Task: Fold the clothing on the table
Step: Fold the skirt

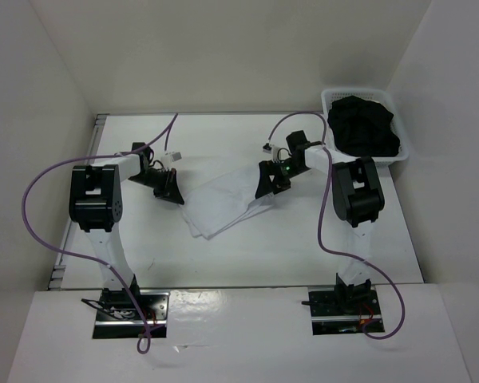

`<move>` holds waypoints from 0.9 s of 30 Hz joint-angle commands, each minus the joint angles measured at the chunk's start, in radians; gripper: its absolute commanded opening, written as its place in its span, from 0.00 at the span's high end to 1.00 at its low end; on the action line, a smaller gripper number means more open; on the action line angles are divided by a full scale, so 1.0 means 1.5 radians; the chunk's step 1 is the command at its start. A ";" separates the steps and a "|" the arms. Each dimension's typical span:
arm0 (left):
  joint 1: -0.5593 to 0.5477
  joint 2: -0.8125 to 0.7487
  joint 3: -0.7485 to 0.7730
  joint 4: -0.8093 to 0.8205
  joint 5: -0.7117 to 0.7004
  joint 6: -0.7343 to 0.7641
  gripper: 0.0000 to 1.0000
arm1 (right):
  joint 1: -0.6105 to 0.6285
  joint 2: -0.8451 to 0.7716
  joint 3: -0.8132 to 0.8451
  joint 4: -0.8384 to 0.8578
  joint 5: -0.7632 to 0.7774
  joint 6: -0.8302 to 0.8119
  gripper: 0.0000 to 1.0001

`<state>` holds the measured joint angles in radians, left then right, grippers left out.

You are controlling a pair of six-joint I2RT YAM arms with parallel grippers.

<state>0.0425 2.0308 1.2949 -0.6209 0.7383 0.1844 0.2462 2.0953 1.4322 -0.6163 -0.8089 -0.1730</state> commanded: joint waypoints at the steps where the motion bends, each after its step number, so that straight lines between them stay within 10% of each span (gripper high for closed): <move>1: 0.002 -0.028 -0.018 -0.009 0.003 0.028 1.00 | 0.009 0.022 -0.034 -0.039 0.069 -0.021 0.14; 13: 0.002 -0.028 -0.018 -0.009 0.003 0.028 1.00 | 0.009 0.028 -0.034 -0.045 0.075 -0.027 0.31; 27: 0.002 -0.035 -0.018 -0.016 0.009 0.035 1.00 | 0.009 0.028 -0.041 -0.045 0.103 -0.027 0.90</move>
<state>0.0425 2.0232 1.2846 -0.6300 0.7403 0.2043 0.2478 2.1052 1.3945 -0.6437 -0.7353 -0.1898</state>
